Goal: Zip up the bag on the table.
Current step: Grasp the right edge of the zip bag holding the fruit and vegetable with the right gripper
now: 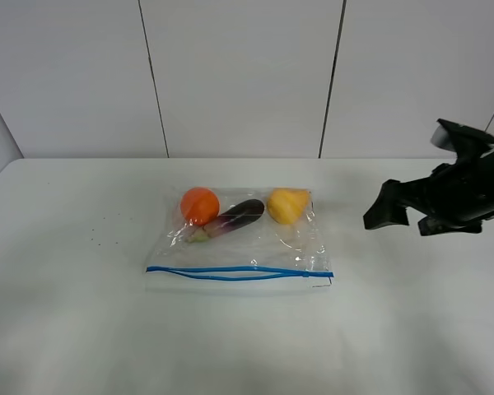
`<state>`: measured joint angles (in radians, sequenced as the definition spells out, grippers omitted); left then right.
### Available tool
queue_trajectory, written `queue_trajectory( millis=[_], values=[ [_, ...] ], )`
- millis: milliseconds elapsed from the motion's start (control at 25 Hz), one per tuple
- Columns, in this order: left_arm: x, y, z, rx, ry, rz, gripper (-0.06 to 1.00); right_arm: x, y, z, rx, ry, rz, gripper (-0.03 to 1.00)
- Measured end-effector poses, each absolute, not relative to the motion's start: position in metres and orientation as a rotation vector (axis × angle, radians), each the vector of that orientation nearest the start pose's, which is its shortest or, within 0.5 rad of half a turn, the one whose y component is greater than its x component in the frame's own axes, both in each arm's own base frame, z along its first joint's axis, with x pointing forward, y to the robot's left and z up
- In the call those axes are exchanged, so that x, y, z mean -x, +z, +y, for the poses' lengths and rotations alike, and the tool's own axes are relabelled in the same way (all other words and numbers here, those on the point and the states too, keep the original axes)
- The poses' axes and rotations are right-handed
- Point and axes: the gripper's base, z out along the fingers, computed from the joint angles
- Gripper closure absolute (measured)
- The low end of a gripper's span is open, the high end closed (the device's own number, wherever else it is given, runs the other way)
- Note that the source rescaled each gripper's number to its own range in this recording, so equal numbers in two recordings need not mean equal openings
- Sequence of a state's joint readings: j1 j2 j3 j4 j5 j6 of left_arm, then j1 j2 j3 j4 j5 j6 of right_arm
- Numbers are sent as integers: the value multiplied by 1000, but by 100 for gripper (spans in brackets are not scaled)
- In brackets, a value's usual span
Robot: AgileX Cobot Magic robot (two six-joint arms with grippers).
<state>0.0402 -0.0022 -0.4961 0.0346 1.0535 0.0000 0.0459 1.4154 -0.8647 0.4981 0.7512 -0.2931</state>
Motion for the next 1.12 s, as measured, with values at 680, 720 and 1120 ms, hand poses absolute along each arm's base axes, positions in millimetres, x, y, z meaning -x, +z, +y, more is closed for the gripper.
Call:
queue_trajectory(
  millis=[680,720,1120],
  values=[
    [5,277,3,42,67,2038,7,-336,140,48,152,1119,2769,-3],
    [5,277,3,42,67,2038,7,-336,136,48,159,1140,2769,-3],
    [5,277,3,42,67,2038,7,-341,94,55,185,1343,2704,-3]
  ],
)
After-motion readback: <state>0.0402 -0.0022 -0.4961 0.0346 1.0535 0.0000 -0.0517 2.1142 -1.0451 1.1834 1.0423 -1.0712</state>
